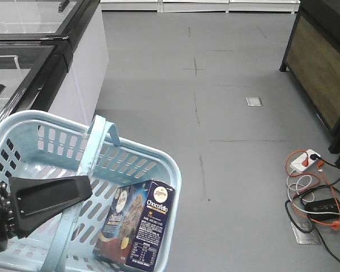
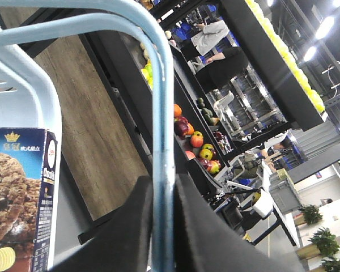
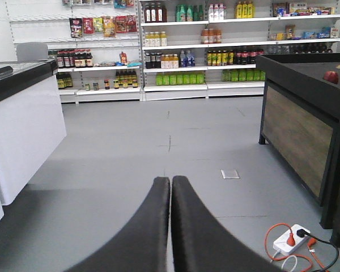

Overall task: Left arm holds basket, right arm returns cookies
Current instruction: 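Hold the basket steady with the left gripper while the base turns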

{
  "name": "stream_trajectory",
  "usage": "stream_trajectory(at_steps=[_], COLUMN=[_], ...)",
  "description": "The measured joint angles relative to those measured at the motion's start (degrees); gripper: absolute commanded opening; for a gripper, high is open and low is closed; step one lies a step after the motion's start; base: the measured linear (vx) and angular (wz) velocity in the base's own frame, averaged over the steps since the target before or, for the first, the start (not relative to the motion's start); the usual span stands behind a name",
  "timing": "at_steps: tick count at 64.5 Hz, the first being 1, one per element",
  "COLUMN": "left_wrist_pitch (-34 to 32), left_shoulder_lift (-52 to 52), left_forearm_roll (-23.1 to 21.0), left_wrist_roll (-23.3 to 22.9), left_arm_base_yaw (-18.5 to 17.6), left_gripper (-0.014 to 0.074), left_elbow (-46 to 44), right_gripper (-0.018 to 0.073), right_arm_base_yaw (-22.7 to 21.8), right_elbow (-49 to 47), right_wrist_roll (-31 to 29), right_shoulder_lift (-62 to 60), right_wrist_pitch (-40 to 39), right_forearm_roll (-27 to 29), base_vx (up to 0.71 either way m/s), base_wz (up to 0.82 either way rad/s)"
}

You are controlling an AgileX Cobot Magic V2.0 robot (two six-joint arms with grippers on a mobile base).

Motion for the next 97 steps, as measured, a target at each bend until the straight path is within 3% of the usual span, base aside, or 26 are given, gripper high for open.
stream_trajectory(at_steps=[97], left_wrist_pitch=[0.0], left_shoulder_lift=[0.0], left_forearm_roll=[0.0], left_wrist_roll=[0.0], left_arm_base_yaw=[0.0], left_gripper=[-0.0008], left_elbow=[0.0], right_gripper=[-0.0003], right_arm_base_yaw=[0.0], right_elbow=[0.0], right_wrist_roll=[0.0], right_shoulder_lift=[0.0], right_wrist_pitch=[0.0], right_forearm_roll=[0.0], base_vx=[0.03], base_wz=[-0.02])
